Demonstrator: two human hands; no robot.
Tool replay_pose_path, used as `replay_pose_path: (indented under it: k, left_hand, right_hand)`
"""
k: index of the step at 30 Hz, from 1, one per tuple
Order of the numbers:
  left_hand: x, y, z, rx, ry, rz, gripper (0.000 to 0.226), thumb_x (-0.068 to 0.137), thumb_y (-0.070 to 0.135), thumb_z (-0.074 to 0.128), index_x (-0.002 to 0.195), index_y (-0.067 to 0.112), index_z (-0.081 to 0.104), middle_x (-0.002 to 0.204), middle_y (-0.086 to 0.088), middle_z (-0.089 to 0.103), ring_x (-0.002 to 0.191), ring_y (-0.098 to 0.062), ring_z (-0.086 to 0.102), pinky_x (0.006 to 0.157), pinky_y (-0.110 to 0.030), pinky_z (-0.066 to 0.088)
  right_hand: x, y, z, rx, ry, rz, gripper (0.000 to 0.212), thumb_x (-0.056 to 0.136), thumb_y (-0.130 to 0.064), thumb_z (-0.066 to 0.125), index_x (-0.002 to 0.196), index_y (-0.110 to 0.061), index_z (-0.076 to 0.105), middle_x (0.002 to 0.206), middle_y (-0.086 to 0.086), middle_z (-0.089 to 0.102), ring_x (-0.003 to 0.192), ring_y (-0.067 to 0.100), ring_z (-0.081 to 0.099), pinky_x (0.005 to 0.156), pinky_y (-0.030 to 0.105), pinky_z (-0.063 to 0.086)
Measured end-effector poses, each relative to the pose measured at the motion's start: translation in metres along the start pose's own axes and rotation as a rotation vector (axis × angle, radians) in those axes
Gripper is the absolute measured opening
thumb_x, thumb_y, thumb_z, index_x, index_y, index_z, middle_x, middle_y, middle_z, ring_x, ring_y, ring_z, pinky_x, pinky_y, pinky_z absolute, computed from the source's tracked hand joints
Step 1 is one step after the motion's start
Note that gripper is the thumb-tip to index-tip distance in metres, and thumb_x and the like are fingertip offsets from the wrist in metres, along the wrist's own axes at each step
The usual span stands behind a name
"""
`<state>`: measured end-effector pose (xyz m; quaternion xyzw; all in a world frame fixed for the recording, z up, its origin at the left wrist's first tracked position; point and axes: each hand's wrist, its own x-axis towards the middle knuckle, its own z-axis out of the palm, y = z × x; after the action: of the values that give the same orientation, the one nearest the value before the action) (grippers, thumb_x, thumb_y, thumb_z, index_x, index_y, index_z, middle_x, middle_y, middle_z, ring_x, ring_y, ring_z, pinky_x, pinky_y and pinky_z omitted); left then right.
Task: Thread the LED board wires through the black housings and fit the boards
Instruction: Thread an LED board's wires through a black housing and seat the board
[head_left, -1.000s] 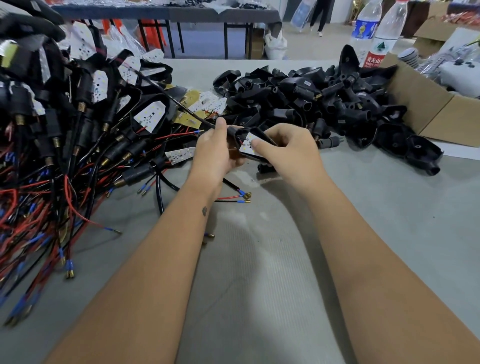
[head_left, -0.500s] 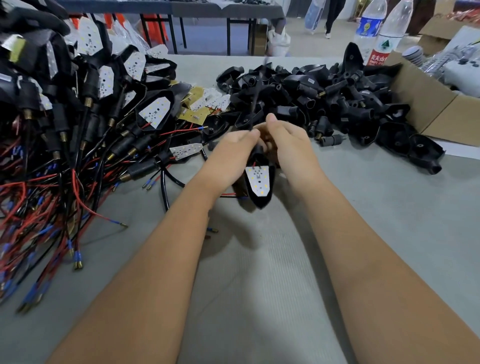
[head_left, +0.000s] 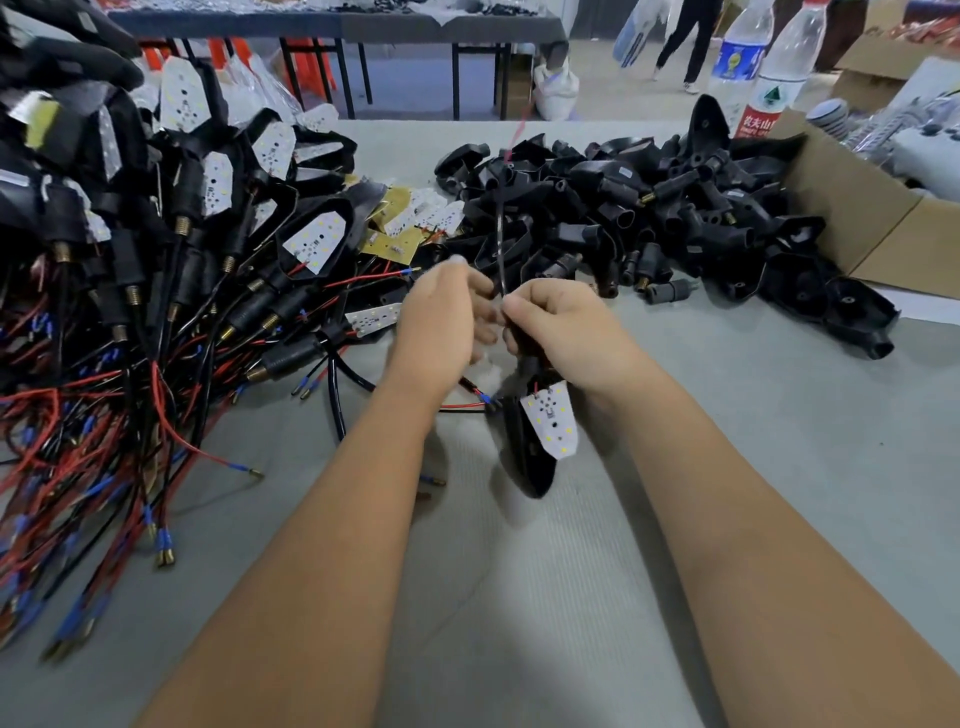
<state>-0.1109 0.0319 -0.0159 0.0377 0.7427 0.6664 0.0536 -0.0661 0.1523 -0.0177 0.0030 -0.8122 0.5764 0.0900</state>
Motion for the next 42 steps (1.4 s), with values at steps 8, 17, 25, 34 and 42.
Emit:
replay_pose_path:
  k: [8,17,25,34,42]
  left_hand:
    - [0.009,0.001,-0.009,-0.66,-0.007,0.053,0.028,0.108,0.03,0.028,0.118,0.023,0.053,0.069,0.002,0.068,0.051,-0.011,0.056,0.049,-0.023,0.047]
    - [0.013,0.005,-0.015,-0.855,0.089,-0.017,0.03,0.108,0.027,0.026,0.095,0.017,0.051,0.051,0.006,0.038,0.038,-0.005,0.026,0.035,-0.016,0.025]
    - [0.02,0.0,-0.012,-0.573,0.17,0.089,0.028,0.105,0.009,0.028,0.092,0.016,0.051,0.062,0.003,0.044,0.037,-0.002,0.027,0.036,-0.015,0.023]
    - [0.017,-0.009,0.001,-0.135,0.106,0.145,0.031,0.098,-0.002,0.034,0.096,0.018,0.057,0.084,0.0,0.064,0.051,0.002,0.052,0.048,-0.014,0.045]
    - [0.017,-0.012,0.0,-0.067,0.103,0.201,0.024,0.101,0.016,0.042,0.096,0.032,0.06,0.048,0.013,0.049,0.039,0.001,0.038,0.041,-0.015,0.031]
  right_hand:
    - [-0.008,-0.007,-0.001,0.052,-0.323,0.036,0.018,0.097,-0.003,0.053,0.088,0.006,0.065,0.052,0.004,0.056,0.045,0.007,0.049,0.048,0.013,0.039]
    - [-0.011,-0.012,-0.001,-0.047,-0.383,0.113,0.018,0.097,-0.011,0.055,0.087,-0.001,0.065,0.053,-0.001,0.052,0.044,0.013,0.042,0.039,0.018,0.03]
    - [-0.014,-0.013,-0.001,0.041,-0.377,0.135,0.024,0.094,-0.01,0.058,0.07,-0.006,0.059,0.048,0.0,0.052,0.038,0.006,0.043,0.037,0.016,0.032]
    - [-0.001,0.005,-0.018,-0.376,0.201,-0.033,0.026,0.069,-0.004,0.046,0.068,-0.025,0.061,0.068,-0.011,0.059,0.073,0.013,0.059,0.069,0.035,0.05]
    - [0.002,0.019,-0.013,-0.844,0.096,-0.147,0.027,0.083,-0.015,0.057,0.105,-0.022,0.071,0.11,0.0,0.057,0.11,0.028,0.04,0.093,0.034,0.034]
